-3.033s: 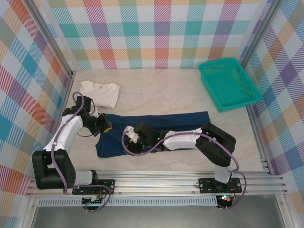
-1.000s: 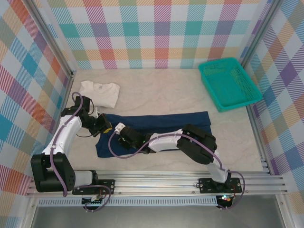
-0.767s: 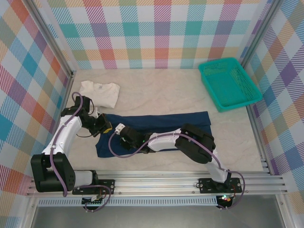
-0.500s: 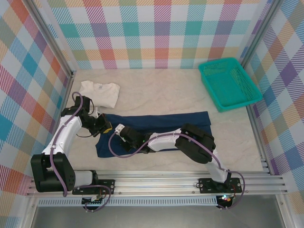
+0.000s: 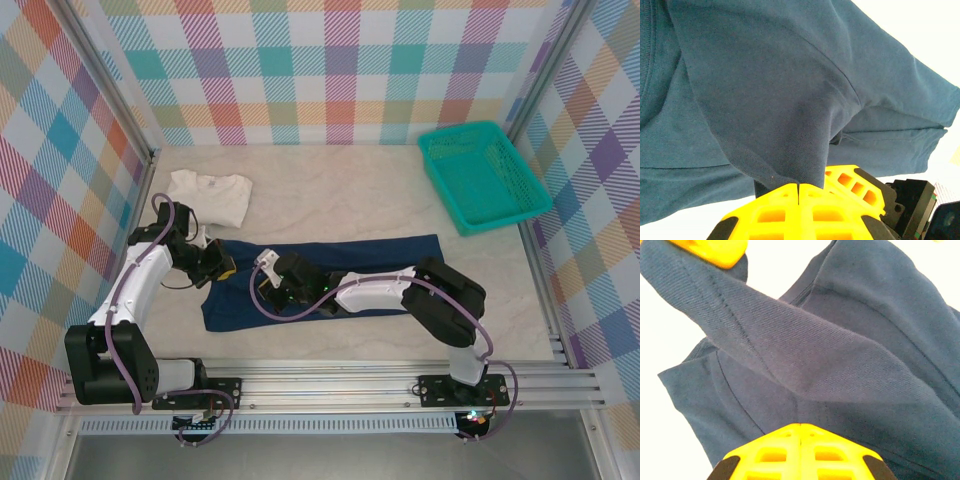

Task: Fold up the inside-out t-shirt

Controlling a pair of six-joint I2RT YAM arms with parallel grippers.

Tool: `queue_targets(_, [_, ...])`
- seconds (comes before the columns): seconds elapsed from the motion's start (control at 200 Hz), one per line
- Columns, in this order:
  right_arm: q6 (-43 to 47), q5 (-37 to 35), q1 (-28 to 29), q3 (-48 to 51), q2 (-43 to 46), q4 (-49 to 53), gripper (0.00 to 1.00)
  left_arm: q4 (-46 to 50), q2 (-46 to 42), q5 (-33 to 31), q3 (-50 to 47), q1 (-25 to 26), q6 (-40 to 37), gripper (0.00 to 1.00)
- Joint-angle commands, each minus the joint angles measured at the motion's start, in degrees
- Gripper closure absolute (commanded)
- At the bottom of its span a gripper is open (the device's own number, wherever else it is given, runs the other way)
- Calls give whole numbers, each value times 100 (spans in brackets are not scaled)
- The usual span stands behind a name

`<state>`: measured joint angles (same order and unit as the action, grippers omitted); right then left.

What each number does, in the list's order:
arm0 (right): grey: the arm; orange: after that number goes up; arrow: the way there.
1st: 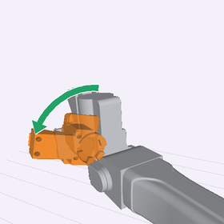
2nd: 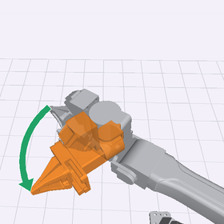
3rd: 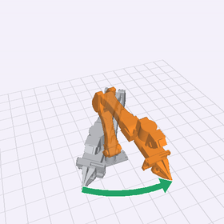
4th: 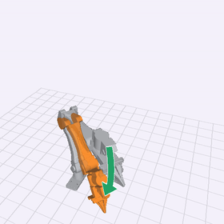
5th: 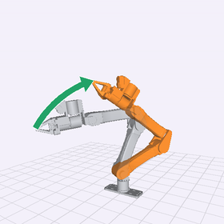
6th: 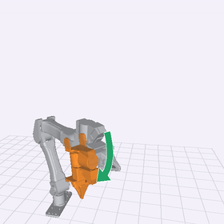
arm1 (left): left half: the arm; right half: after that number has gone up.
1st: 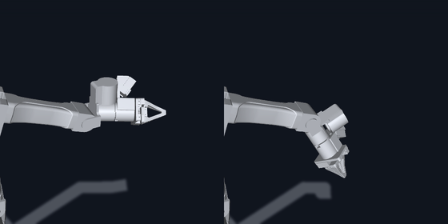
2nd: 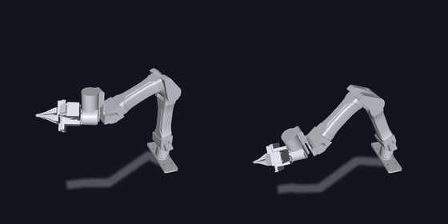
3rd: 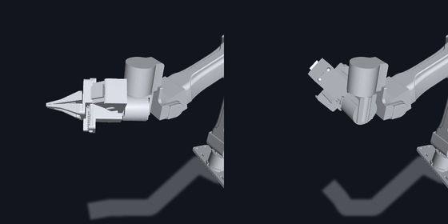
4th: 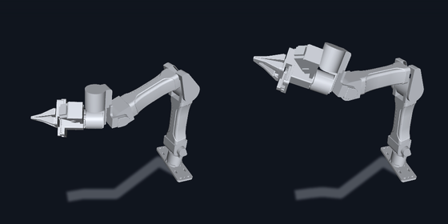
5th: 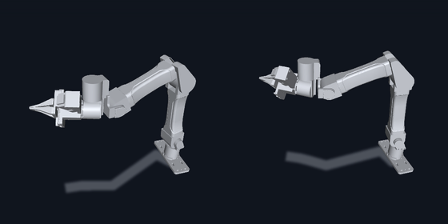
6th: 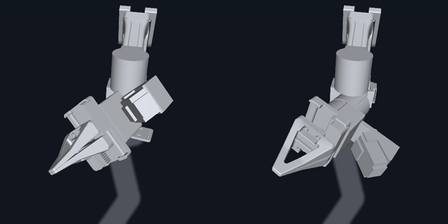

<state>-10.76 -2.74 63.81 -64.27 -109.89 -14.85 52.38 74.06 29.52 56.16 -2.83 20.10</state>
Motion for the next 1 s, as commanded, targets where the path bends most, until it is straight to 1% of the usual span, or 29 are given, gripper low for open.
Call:
queue_targets(0.0, [9,350,18,-150,-83,98,97,106,-53,57,92,-109,-67,100])
queue_targets(0.07, [73,362,25,-352,-265,229,79,106,-58,56,94,-106,-67,100])
queue_targets(0.14, [120,343,22,-600,-463,368,68,106,-54,54,92,-104,-63,100])
queue_targets(0.175, [126,286,13,-712,-556,438,65,106,-64,62,82,-110,-66,100])
queue_targets(0.275, [216,131,11,-929,-767,528,62,100,-64,79,96,-106,-66,100])
queue_targets(0.365, [329,-11,9,-1141,-970,700,62,106,-44,97,115,-105,-64,100])
queue_targets(0.51, [418,-77,4,-1176,-1164,779,63,115,-80,107,125,-104,-66,100])
queue_targets(0.63, [408,-66,2,-1158,-1305,815,66,106,-86,110,104,-105,-67,100])
queue_targets(0.805, [432,-144,3,-1128,-1318,834,85,106,-89,99,92,-103,-72,100])
queue_targets(0.91, [421,-149,-1,-1108,-1231,822,92,97,-72,96,88,-105,-63,100])
queue_targets(0.995, [384,-105,-9,-1088,-1141,812,94,96,-56,96,94,-104,-69,100])
